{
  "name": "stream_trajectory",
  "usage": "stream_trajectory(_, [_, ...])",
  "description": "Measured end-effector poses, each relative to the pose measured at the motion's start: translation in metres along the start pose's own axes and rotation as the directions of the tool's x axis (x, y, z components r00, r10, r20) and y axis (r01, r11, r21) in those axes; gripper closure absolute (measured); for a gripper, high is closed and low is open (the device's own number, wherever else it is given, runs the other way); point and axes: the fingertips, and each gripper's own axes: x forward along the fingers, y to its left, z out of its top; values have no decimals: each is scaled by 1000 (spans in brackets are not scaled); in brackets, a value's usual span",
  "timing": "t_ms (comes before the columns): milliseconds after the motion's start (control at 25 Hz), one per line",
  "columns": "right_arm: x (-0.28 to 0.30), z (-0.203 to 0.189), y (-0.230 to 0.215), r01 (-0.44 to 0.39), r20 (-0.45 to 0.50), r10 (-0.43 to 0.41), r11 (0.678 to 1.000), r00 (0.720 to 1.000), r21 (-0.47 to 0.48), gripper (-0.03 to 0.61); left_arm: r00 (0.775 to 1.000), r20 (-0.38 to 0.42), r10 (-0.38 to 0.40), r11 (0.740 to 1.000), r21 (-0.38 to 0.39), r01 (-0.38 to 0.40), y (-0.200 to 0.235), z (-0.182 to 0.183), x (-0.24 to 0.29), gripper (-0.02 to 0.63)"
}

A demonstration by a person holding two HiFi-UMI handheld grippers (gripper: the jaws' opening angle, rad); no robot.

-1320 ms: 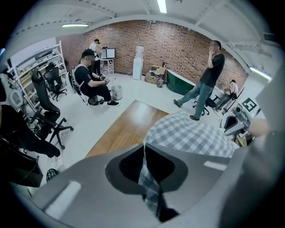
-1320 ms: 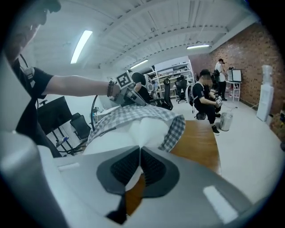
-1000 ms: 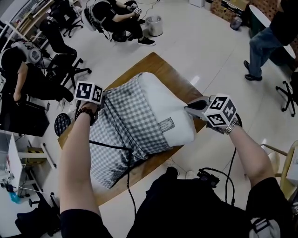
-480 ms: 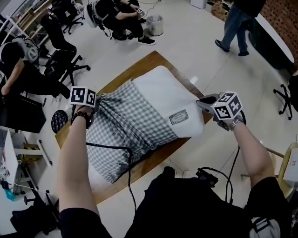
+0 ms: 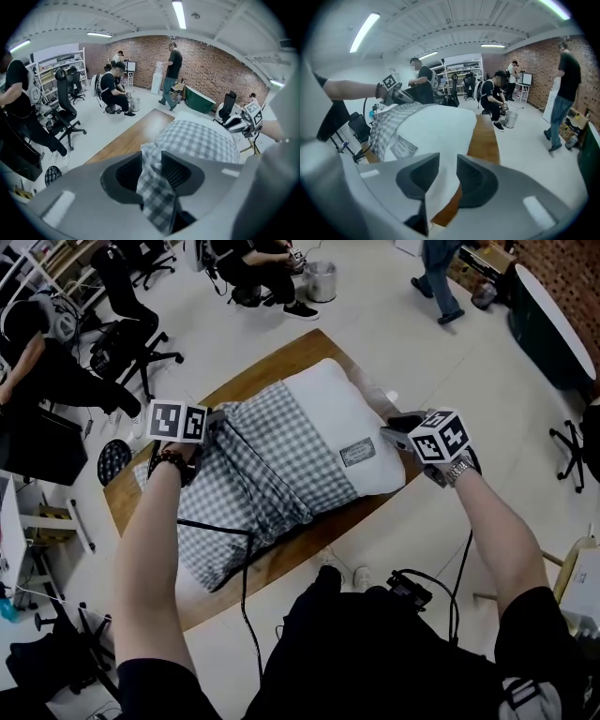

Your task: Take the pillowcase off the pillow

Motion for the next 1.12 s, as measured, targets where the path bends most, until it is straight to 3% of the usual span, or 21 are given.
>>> stream_trajectory(200, [-6,-9,16,-19,30,21,998,999,-63,432,998,44,35,999,1,-35,-19,-25,-8,466])
stream_trajectory(360, [-10,-36,37,-48,18,52,982,998,-181,411,994,80,75,997,-20,-74,-45,-62,-18,463])
stream_trajectory(680, [-15,-57,86,-110,-34,105,937,994,-332,388,971,213,109,987,-140,-80,-92,-104,-62,457])
stream_trajectory(1120, [-12,-81,121,-71,-57,49,858,997,-509,340,956,262,131,981,-176,-86,-158,-168,-63,436])
